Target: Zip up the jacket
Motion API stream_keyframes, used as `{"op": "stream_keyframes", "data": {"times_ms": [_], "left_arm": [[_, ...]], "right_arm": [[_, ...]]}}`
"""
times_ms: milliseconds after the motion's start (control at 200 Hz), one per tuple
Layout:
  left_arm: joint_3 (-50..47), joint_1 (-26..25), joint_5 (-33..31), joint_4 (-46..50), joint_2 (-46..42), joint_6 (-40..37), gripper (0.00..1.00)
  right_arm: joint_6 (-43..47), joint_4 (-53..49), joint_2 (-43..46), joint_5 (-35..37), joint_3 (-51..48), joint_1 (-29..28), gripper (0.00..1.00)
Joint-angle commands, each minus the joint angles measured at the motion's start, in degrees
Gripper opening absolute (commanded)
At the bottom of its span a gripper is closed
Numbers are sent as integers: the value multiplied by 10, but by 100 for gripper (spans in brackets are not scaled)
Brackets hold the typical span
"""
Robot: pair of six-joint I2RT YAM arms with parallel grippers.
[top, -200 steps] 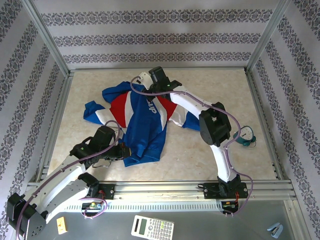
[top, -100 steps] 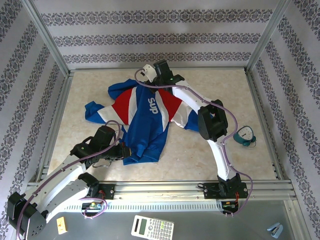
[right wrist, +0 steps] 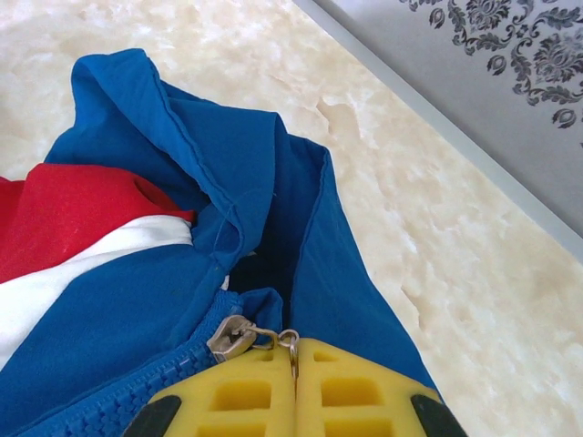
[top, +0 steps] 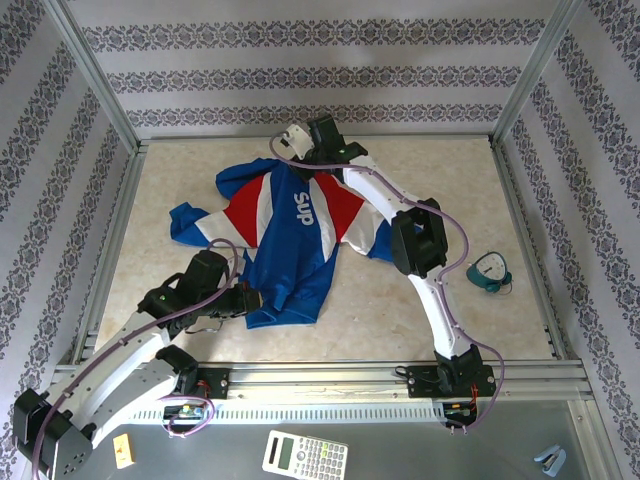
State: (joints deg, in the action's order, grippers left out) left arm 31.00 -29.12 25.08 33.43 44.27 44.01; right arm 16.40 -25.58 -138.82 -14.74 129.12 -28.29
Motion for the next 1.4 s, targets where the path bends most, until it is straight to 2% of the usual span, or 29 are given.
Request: {"op": "stream_keyframes", "data": {"times_ms": [0, 185, 635, 1289, 1399], "left_arm": [[1, 1, 39, 58, -13, 12, 0], [-1, 1, 45, 57, -22, 12, 0], [-17, 5, 63, 48, -25, 22, 0], [-52, 14, 73, 18, -39, 46, 0], [-60, 15, 71, 3, -31, 46, 0]], "right_arm": [[-20, 42, -24, 40, 65, 44, 0], [-33, 21, -60, 33, 136, 59, 0], [-51, 25, -100, 28, 198, 75, 0], [-54, 14, -108, 26, 220, 85, 0], [-52, 9, -103, 29, 219, 86, 6]]}}
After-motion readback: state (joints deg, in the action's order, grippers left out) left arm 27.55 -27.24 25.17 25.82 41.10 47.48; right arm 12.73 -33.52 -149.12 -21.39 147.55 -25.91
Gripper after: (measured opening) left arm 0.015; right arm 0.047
